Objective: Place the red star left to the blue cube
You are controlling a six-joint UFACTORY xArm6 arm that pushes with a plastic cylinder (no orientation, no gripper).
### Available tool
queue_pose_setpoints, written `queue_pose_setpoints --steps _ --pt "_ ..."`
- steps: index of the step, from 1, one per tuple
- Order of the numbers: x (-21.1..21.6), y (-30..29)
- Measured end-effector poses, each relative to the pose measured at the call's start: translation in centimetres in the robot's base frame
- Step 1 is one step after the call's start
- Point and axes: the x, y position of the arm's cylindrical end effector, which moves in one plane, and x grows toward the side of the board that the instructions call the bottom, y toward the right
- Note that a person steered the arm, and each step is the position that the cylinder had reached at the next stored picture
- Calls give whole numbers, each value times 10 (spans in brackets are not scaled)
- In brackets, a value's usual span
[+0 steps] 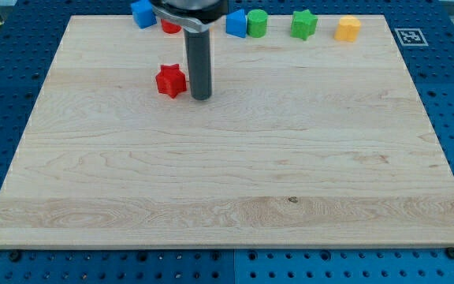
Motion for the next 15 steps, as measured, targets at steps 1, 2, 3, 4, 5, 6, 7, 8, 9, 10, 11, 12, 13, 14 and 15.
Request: queue_pose_setpoints --steps 1,2,3,4,5,6,7,8,9,10,11,12,13,14,15 --pt "-5 -53" --pt "-25 -96" --pt "-31 -99" --pt "-49 -99" --pt "-92 -106" --pt "-101 -106" --pt "-101 -85" --pt "-105 -61" --pt "-110 -62" --pt "-110 -84" --pt "-113 -100" --pt "-123 -109" --pt "-139 -114" --pt "-146 -114" --pt "-151 -115"
